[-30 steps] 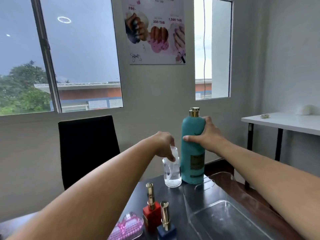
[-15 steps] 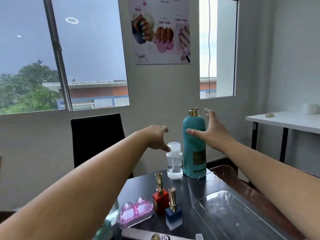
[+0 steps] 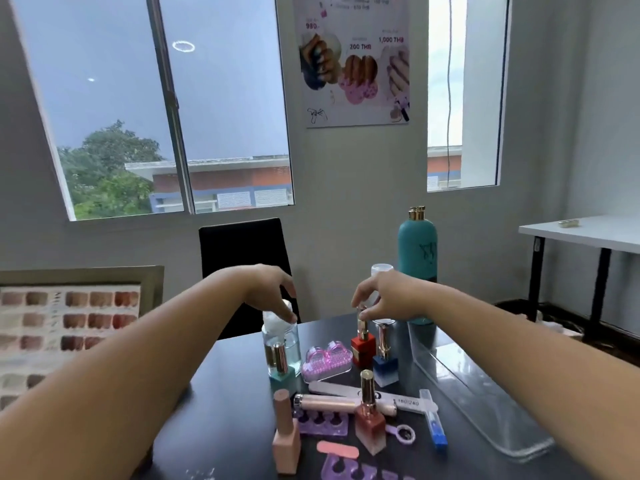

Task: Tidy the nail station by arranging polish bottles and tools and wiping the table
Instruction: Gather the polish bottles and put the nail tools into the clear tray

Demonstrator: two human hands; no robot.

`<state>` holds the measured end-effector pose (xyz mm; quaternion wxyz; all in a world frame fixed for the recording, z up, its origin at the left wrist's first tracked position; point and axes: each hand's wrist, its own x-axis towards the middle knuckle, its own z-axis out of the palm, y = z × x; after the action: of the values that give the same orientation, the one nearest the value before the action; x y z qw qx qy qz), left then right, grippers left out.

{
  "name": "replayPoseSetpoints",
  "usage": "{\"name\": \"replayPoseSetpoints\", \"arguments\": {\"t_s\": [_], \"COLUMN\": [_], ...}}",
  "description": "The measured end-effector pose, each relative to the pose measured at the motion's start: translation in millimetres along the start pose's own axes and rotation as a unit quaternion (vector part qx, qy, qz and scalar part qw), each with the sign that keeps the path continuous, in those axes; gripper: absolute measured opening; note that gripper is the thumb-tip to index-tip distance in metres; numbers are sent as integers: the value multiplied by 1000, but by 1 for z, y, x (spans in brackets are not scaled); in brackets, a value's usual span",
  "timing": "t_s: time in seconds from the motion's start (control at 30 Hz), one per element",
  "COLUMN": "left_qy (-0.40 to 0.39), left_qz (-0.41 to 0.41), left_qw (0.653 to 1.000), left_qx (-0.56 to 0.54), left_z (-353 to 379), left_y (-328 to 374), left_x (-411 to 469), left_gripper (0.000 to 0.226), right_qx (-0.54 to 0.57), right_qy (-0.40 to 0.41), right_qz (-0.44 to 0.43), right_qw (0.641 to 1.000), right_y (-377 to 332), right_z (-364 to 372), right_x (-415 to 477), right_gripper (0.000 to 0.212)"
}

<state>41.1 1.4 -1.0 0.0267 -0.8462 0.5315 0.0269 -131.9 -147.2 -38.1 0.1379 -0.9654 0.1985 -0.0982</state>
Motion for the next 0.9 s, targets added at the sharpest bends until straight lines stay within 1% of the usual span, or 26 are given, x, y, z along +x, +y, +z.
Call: {"name": "replayPoseSetpoints", "arguments": {"t_s": [0.1, 0.2, 0.37, 0.43, 0.53, 0.63, 0.7, 0.8, 0.9], "left_qy": [39, 80, 98, 112, 144, 162, 164, 164, 154], "left_qz": [0, 6, 27, 44, 72, 99, 117, 144, 170], "left_qw": [999, 997, 994, 992, 986, 980, 976, 972, 969], "left_qx": [-10, -23, -34, -33, -38, -67, -81, -87, -89], "left_z": [16, 25, 24, 17, 6, 2, 3, 8, 15], "left_y": [-6, -9, -7, -1, 15, 36, 53, 82, 107], "left_x": [-4, -2, 8, 17, 36, 60, 76, 100, 116], "left_gripper": [54, 49, 46, 45, 45, 46, 47, 49, 51], "right_qx": [0, -12, -22, -19, 5, 7, 10, 0, -9], "right_qy": [-9, -1, 16, 36, 61, 80, 81, 85, 77], "right_qz": [13, 16, 15, 20, 33, 57, 79, 99, 114], "right_qw": [1000, 1000, 1000, 999, 998, 995, 993, 991, 990], "right_y": [-2, -1, 6, 14, 35, 61, 80, 105, 121], "right_z": [4, 7, 7, -2, -21, -35, -41, -46, -46], "right_x": [4, 8, 17, 18, 18, 17, 16, 12, 7], "right_gripper": [26, 23, 14, 12, 11, 8, 6, 12, 12]}}
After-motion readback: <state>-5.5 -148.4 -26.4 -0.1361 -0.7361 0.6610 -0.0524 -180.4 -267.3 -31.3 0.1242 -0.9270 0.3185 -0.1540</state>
